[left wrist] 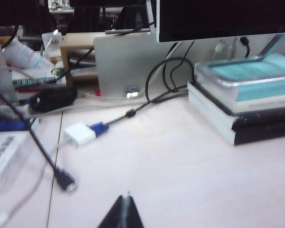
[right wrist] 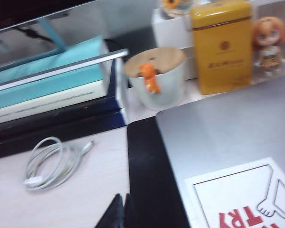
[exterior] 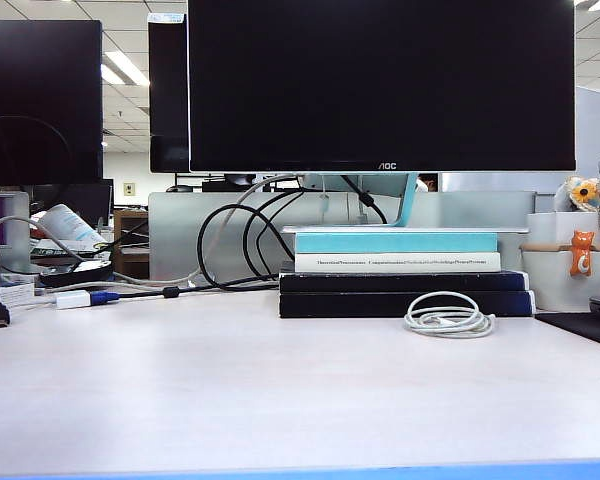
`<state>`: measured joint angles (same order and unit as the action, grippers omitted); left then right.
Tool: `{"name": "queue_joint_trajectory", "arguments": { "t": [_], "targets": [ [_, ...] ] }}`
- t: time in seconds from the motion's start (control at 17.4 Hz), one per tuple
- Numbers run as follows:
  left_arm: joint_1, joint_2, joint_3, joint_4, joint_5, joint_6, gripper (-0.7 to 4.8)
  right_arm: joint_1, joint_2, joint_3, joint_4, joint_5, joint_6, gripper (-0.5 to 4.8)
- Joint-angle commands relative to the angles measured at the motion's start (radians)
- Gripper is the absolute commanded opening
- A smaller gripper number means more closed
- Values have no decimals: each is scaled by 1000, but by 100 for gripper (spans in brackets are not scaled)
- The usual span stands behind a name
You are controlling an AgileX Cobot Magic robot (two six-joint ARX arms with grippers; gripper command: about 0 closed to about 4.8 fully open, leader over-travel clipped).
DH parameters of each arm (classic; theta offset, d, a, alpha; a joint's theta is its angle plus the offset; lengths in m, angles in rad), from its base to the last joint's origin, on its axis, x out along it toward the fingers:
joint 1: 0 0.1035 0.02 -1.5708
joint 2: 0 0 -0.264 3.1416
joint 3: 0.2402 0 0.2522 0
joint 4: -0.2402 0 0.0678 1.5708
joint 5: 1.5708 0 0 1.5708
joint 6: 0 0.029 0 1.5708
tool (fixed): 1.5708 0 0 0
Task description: Unfold the white charging cable into a straight cable.
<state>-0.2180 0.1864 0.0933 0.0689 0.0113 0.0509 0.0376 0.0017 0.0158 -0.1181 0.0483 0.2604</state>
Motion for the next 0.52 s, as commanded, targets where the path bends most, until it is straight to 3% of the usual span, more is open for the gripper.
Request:
{"name": "queue_joint_trajectory", "arguments": {
  "t": [0.06,0.12,0.17,0.23,0.29,0.4,0.52],
  "targets": [
    [264,0,-30,95,135,-58,-6,0,-1,6,12,-25,-12,-1],
    [303,0,-30,109,140,-91,-6,0,-1,6,12,-25,-12,-1],
    [341,0,-28,120,244,-111,-6,0,-1,6,14,-26,-20,-1],
    [338,0,-29,105,243,-111,-6,0,-1,6,14,-26,-22,-1],
    [338,0,-28,193,328,-157,-6,1,-1,7,45,-79,-22,-1],
    [338,13,-24,328,318,-175,-6,1,-1,39,9,-42,-24,-5],
    [338,48,4,344,303,-182,-6,1,-1,98,-42,48,-21,-5]
  ]
}}
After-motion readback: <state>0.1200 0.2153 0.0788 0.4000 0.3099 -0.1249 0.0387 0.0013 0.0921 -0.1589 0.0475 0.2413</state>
